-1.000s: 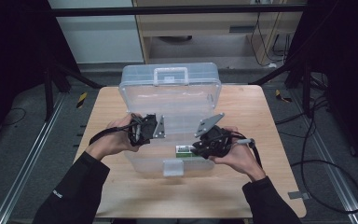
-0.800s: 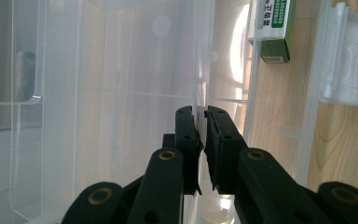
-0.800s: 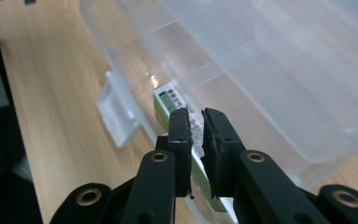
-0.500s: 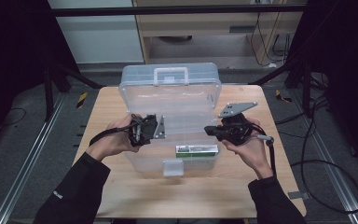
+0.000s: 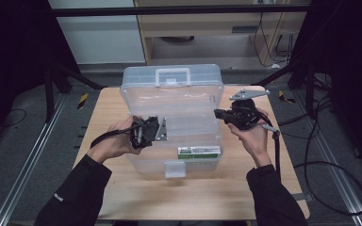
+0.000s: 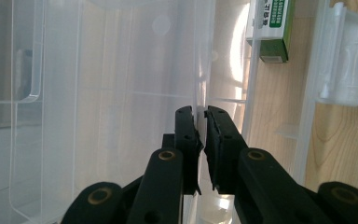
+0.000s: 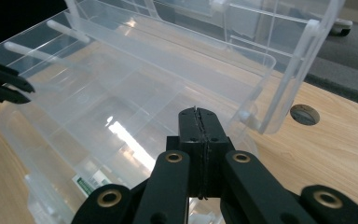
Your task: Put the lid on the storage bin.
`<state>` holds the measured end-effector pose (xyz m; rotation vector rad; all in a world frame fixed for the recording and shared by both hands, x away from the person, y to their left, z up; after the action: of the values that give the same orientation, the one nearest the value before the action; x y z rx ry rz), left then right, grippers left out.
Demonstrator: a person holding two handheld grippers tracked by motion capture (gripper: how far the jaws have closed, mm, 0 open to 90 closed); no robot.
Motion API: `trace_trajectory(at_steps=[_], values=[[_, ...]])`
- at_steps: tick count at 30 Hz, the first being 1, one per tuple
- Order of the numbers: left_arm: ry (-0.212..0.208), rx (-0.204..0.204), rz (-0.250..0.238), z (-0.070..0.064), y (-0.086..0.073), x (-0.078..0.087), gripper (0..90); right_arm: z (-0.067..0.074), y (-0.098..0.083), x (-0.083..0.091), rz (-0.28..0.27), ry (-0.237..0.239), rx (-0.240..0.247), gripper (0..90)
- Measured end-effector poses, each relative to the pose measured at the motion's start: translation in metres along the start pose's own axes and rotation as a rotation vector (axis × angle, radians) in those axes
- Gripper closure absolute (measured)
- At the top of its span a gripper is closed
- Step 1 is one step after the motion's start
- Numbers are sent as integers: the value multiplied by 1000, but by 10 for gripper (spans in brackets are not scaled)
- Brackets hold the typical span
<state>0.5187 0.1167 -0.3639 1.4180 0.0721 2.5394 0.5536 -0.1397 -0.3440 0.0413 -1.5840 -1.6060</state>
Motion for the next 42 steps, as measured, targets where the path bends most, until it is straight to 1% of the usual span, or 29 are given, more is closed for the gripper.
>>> trace_trajectory(at_steps=[1, 3, 4, 7, 8, 12, 13, 16, 17, 24, 25, 26, 29, 31, 33, 37, 41, 42], values=[[-2, 5, 3, -1, 0, 0, 826, -2, 1, -1, -7, -10, -5, 900], [1, 0, 2, -1, 0, 0, 826, -4, 2, -3, -14, -15, -21, 900], [2, -5, 0, -1, 0, 0, 826, -6, 2, -4, -17, -26, -32, 900], [-2, -1, -3, -3, 0, 0, 826, -10, 1, -6, -18, -38, -47, 900], [-4, 5, -4, -4, 0, 0, 826, -10, 1, -7, -20, -40, -45, 900], [-5, 6, 1, -4, 0, -1, 824, -12, 1, -7, -18, -39, -48, 900], [-3, -1, 0, -4, 0, -1, 824, -12, 1, -7, -16, -37, -51, 900], [-6, -3, 2, -5, 1, -1, 824, -13, 1, -7, -14, -37, -54, 900], [-11, 4, 3, -7, 1, -1, 824, -13, 1, -7, -14, -35, -52, 900], [-18, -6, -2, -13, 1, -3, 824, -16, 1, -5, -23, -37, -57, 900], [-19, -7, -1, -13, 1, -3, 824, -16, 1, -5, -27, -39, -56, 900], [-18, -17, 1, -14, 1, -3, 824, -16, 1, -4, -26, -40, -62, 900], [-25, -22, 7, -17, 2, -4, 824, -18, 0, -2, -29, -44, -62, 900], [-25, -22, 9, -18, 2, -5, 824, -19, -1, -1, -26, -38, -64, 900], [-25, -22, 9, -19, 2, -5, 823, -18, -2, -1, -27, -35, -55, 900], [-24, -18, 5, -20, 1, -5, 817, -17, -5, 0, -26, -26, -60, 900], [-15, -18, 17, -22, 2, -6, 797, -17, -7, 1, -22, -18, -55, 900], [-10, -21, 13, -22, 2, -6, 791, -17, -8, 1, -19, -15, -57, 900]])
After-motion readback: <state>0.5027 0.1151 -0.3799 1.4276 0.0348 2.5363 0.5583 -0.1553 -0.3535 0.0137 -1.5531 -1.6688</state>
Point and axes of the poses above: each handheld gripper's, and its own axes: x roughly backward along the jaws, y roughly out of its top, z roughly to its left, the point moved 5 cm from there along -x, roughly forward along the jaws, and after that the axes turned 9 degrees about -x, right-handed, at the moved point
